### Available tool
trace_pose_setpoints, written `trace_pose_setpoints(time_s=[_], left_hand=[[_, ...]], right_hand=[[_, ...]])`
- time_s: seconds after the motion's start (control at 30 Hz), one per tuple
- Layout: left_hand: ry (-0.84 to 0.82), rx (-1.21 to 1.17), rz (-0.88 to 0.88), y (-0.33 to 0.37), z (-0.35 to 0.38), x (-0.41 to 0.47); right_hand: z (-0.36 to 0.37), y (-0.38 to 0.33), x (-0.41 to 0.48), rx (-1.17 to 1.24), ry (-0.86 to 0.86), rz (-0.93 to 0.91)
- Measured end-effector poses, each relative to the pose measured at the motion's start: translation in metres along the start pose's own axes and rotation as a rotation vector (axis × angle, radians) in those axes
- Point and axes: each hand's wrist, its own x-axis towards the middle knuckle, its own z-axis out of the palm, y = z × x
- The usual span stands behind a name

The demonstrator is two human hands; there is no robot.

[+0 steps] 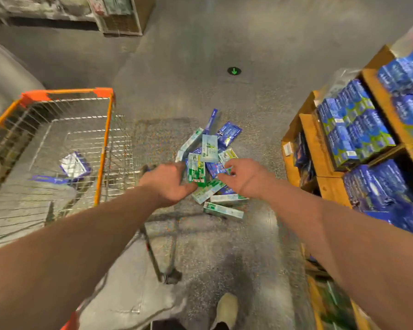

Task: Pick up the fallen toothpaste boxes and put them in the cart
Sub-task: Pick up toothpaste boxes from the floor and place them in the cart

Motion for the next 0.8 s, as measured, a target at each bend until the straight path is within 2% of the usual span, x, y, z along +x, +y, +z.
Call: trace_pose_setpoints(time_s=[0.13, 0.4, 0.6, 0.8], left_hand=[[-0.052, -0.045, -0.019, 0.024, 0.014, 0.053], [-0.134, -0.018, -0.008, 0.046, 0.069, 0.199], [-0.219, 0.057, 0.116, 0.055, 0.169, 0.300], [-0.312, 0.094, 0.147, 0.047, 0.313, 0.363]], right_hand=[[-0.025, 0.046, 0.044, 0.040, -0.006, 0.030], [-0.017, 0.120, 0.160, -0.104, -0.092, -0.003], [0.056, 0.187, 0.252, -0.178, -0.208, -0.020], [0.159, 0.265, 0.331, -0.285, -0.348, -0.076]])
